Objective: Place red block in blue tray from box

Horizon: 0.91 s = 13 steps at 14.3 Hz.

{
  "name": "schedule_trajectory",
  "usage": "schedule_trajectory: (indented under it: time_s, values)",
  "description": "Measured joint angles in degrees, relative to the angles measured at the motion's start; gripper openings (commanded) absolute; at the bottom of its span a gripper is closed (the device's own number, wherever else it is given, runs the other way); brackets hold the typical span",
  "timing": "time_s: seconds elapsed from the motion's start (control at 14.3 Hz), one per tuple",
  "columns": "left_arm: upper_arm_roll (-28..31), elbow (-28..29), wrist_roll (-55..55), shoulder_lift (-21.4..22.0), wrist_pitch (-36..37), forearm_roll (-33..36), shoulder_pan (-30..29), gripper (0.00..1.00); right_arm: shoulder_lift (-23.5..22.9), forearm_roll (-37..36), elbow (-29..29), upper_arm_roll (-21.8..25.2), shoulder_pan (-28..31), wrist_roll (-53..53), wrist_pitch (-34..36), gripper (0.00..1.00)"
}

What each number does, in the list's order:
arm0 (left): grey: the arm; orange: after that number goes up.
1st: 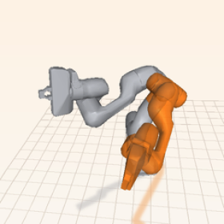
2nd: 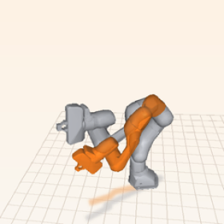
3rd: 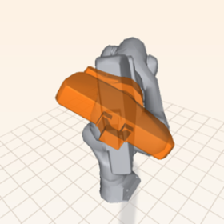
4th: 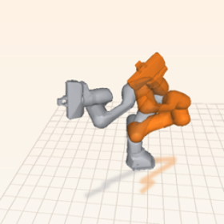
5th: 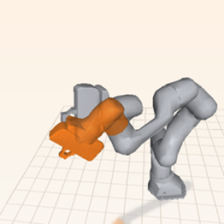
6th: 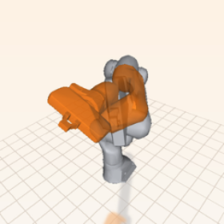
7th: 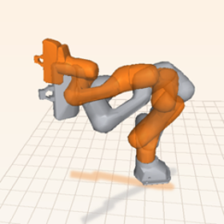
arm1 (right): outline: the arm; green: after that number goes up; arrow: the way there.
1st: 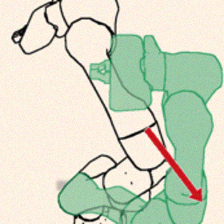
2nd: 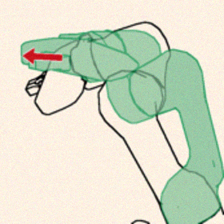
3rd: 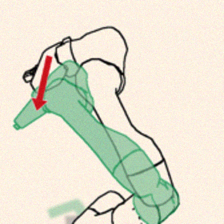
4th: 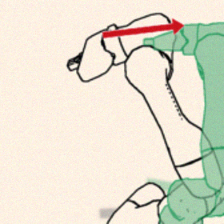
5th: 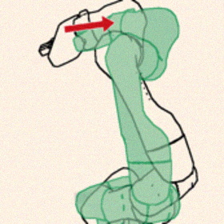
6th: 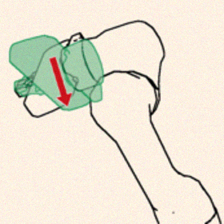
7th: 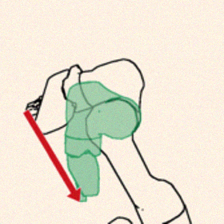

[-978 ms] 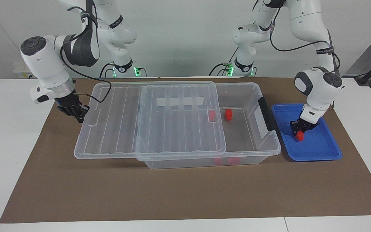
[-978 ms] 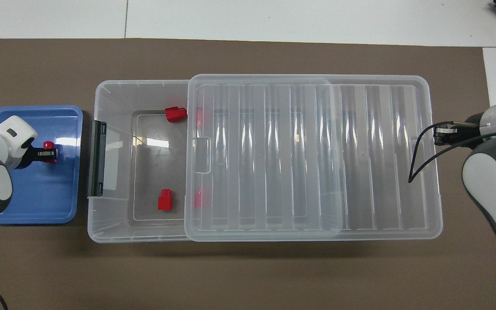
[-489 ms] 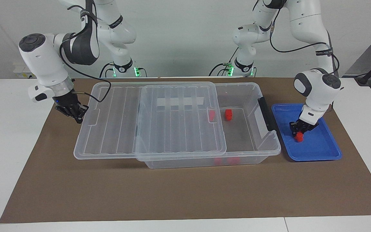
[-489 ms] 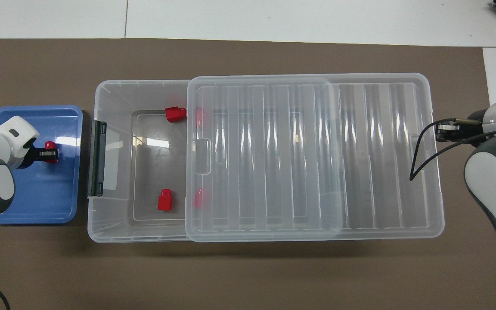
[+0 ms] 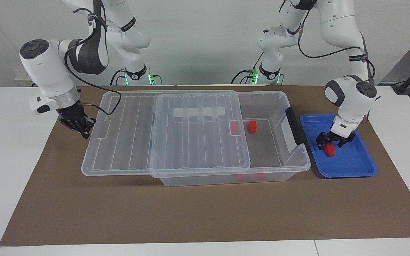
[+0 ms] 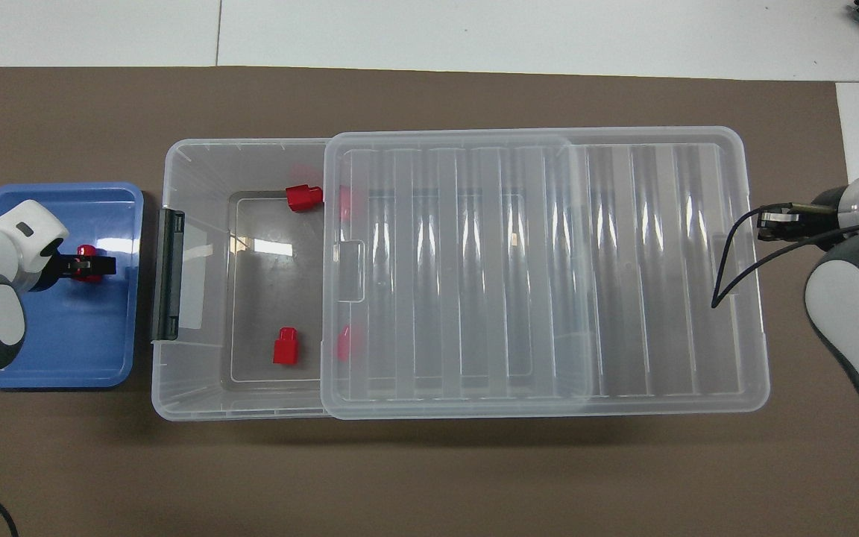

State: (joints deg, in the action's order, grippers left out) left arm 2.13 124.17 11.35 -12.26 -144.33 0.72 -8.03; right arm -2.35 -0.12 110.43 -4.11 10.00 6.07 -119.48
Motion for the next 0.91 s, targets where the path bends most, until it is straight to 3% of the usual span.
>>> schedule_trajectory:
  time_s: [0.28, 0.91]
  values:
    - [-0.3, -3.7, 0.2, 1.1, 6.5, 0.0, 0.0, 1.0, -0.4, 0.0, 0.0, -0.1, 0.0, -0.1, 0.0, 0.0]
    - [-1.4, -15.6, 0.2, 8.2, 29.6, 0.0, 1.5, 1.0, -0.1, 0.0, -0.1, -0.5, -2.9, -4.6, 1.8, 0.0]
